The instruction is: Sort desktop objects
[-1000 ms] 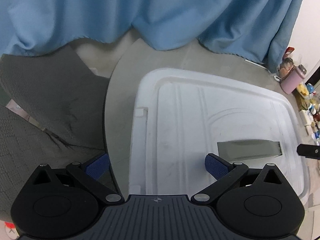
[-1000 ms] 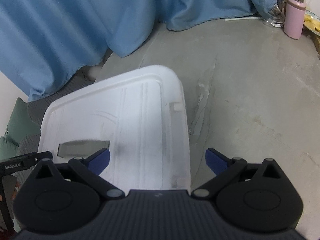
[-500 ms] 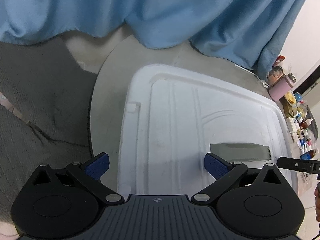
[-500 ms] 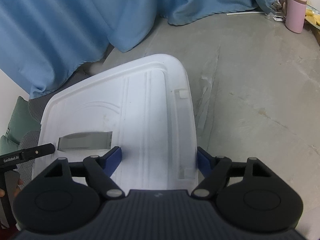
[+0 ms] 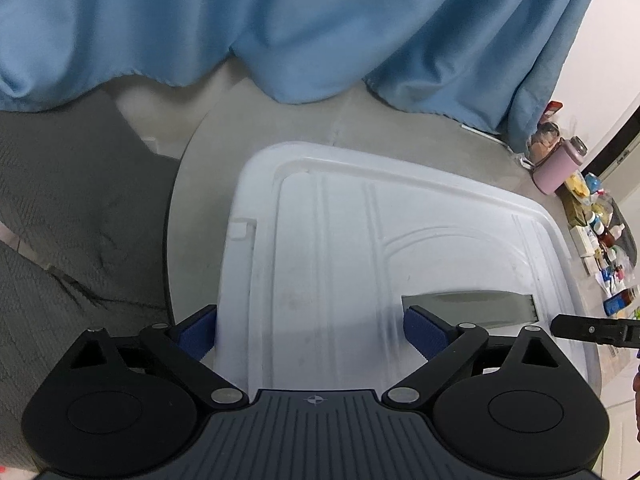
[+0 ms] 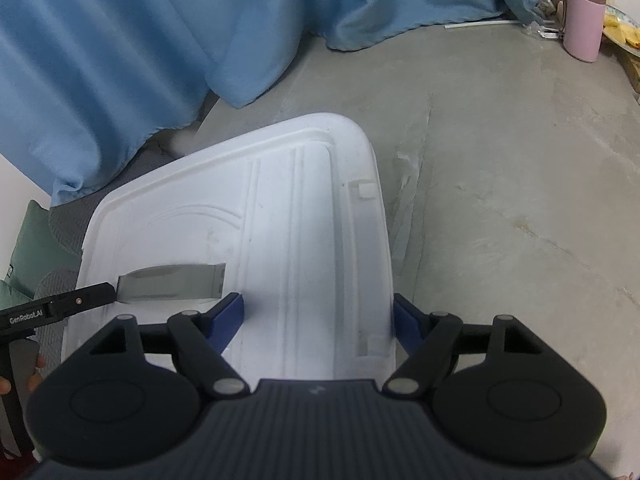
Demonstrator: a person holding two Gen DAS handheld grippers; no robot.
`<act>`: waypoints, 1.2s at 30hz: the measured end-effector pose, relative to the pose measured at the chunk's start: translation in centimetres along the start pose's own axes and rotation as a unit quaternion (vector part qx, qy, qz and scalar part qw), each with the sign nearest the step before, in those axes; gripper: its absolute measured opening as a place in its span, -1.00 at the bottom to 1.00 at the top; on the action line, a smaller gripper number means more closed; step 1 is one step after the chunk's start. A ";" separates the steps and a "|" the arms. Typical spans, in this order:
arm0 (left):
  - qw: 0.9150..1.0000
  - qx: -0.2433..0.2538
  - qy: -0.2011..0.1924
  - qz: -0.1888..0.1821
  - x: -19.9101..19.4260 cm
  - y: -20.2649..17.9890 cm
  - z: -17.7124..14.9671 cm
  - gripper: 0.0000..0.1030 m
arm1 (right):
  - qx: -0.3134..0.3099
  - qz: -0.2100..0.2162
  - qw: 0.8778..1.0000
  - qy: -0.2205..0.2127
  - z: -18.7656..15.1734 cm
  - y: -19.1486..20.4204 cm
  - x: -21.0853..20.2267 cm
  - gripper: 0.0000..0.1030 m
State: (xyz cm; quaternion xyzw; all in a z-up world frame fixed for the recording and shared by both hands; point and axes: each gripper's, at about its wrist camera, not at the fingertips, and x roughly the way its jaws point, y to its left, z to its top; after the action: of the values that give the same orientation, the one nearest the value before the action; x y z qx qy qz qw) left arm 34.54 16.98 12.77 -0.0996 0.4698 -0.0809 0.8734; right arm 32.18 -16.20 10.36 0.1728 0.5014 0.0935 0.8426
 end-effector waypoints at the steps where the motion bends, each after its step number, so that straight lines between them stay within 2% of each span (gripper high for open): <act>1: 1.000 0.002 0.000 0.000 0.1 0.0 0.1 0.89 | 0.002 0.000 1.000 0.001 0.1 0.0 0.1 0.52; 11: 1.000 0.010 -0.006 0.004 0.2 -0.3 0.1 0.91 | 0.001 -0.007 1.000 -0.008 -0.4 0.1 0.0 0.53; 16: 1.000 0.019 -0.008 0.024 -0.5 -1.1 0.2 0.92 | -0.019 -0.039 0.999 -0.011 -0.5 1.3 -0.6 0.65; 20: 0.999 0.022 -0.025 0.030 -2.2 -1.6 -0.2 0.94 | -0.031 -0.051 0.998 -0.035 -1.2 2.5 -1.9 0.71; 24: 0.998 0.020 -0.041 0.038 -3.8 -1.7 -1.2 0.96 | -0.046 -0.059 0.996 -0.052 -2.5 3.6 -3.0 0.74; 29: 0.995 0.047 -0.073 0.050 -5.4 -2.3 -3.1 0.97 | -0.069 -0.088 0.991 -0.076 -4.1 5.0 -3.8 0.74; 36: 0.993 0.061 -0.093 0.048 -7.7 -2.7 -6.0 0.97 | -0.088 -0.094 0.987 -0.097 -6.3 6.6 -4.7 0.74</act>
State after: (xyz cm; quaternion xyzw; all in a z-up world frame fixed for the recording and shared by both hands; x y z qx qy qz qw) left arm 25.19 15.58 16.45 -0.0301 0.3850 -0.0576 0.9206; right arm 24.46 -10.41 13.99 0.0589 0.4213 0.0407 0.9041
